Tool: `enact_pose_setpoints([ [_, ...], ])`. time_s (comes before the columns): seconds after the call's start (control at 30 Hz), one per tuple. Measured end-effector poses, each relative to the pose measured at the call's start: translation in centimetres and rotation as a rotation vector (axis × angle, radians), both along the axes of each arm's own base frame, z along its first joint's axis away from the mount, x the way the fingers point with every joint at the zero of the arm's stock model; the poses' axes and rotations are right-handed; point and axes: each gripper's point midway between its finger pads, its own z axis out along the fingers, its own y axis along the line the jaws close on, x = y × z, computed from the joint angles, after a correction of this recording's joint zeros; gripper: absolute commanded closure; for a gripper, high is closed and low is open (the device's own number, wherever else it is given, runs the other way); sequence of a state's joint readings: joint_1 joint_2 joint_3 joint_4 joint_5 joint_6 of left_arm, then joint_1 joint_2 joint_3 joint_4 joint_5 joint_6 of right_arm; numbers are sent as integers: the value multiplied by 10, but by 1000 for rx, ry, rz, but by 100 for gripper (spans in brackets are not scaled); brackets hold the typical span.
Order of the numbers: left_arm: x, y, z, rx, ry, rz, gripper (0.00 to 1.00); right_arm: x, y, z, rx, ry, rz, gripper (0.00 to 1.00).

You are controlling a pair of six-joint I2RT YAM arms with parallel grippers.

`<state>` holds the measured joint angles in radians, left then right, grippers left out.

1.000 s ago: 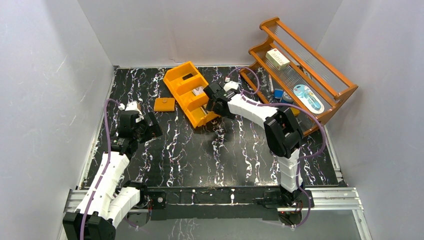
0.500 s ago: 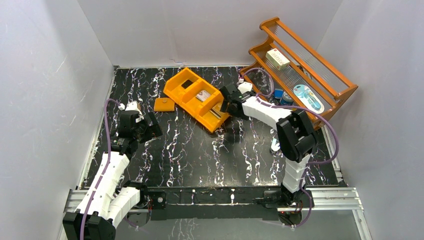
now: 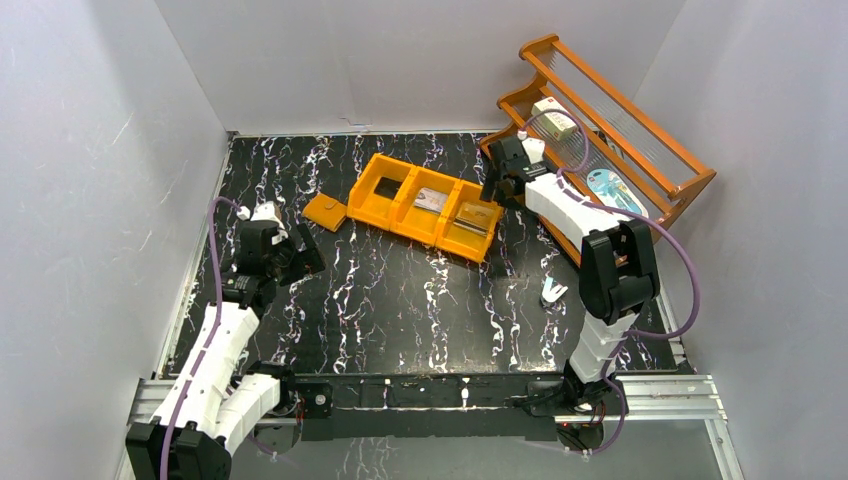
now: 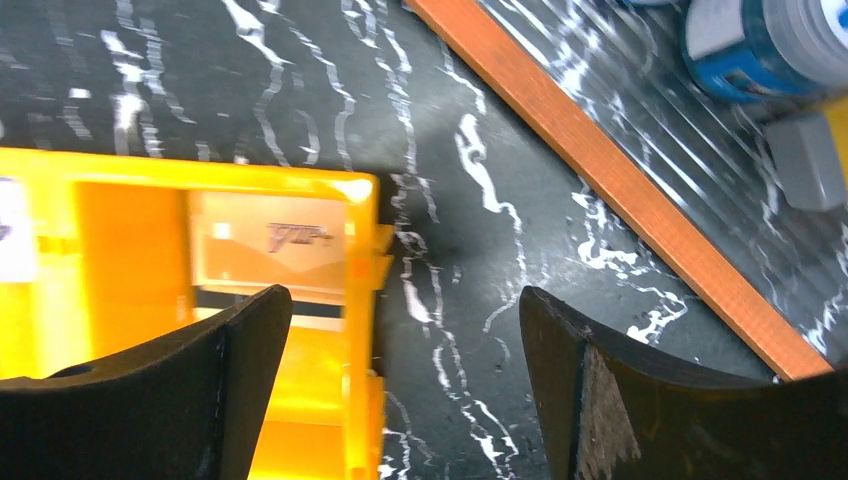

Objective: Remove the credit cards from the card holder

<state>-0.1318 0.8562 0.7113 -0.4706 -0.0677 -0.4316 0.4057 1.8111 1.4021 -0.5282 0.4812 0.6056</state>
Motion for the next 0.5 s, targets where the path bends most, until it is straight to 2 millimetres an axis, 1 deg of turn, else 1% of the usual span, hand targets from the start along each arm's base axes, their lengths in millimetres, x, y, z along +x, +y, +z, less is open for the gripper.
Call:
enact_pose_setpoints([
  [0.07,2,0,-1,2,0,4,2,6,9,12,26,-19,34,8],
  [0.17,11,3,-8,14,31,30,2,11,27,23,85,-35,93,7],
  [0.27,33,7,-14,43,100,64,2,3,39,29,144,-23,149,7],
  [0.33,60,10,-14,62,135,95,1,-5,48,37,193,-23,188,7],
  [0.47,129,15,-15,60,180,177,2,-25,62,62,289,-45,258,7],
  [0.5,146,16,-16,52,183,198,2,-33,64,69,313,-55,274,7],
])
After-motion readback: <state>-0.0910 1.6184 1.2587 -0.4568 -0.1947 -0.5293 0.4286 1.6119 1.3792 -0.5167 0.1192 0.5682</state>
